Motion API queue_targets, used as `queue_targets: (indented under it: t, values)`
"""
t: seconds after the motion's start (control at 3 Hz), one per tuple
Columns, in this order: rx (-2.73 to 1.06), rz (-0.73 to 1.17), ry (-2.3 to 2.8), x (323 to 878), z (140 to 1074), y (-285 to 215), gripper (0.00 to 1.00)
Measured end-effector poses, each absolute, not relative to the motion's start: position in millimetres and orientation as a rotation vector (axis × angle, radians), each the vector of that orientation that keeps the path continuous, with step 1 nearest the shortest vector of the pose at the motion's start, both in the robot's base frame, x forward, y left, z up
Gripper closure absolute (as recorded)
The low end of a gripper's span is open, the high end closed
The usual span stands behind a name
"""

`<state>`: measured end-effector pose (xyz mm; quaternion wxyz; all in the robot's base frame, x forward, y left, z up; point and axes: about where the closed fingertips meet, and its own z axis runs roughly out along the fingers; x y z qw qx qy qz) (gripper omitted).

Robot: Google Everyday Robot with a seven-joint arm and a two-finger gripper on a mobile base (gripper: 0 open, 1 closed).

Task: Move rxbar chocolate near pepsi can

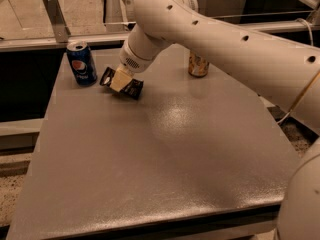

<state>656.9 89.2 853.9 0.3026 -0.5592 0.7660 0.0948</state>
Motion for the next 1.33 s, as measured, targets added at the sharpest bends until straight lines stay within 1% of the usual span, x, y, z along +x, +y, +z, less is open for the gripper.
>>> queue_targets:
  t: [0.67,1.0,1.33]
  values:
    - [-1.504,0.289,2.013,663.0,851.7,109.8,0.12]
    - [-1.511,0.301,2.002,662.8,853.6,116.1,0.00]
    - [-1.502,0.317,1.982,657.4,860.9,112.0,0.00]
